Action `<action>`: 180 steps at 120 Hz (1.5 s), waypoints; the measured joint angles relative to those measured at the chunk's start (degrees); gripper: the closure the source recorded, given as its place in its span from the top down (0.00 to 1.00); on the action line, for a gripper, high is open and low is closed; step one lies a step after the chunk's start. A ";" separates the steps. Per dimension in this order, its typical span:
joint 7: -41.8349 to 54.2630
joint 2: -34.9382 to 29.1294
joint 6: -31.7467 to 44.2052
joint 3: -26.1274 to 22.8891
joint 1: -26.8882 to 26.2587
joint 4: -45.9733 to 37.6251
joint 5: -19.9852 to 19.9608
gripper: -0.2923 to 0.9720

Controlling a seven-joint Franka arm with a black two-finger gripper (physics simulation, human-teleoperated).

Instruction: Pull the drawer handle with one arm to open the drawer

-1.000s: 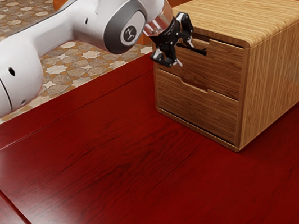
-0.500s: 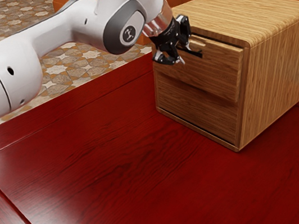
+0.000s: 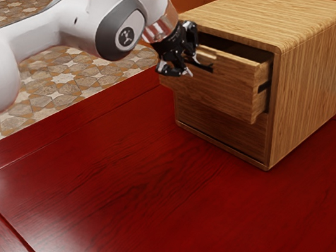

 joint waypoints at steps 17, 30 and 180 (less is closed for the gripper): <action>-0.70 -2.42 0.01 0.14 0.09 -3.11 -0.42 0.30; -1.24 -4.21 0.02 0.51 -0.09 -5.59 -0.53 0.30; -4.45 -16.38 -3.33 2.55 0.04 -19.52 -1.27 0.38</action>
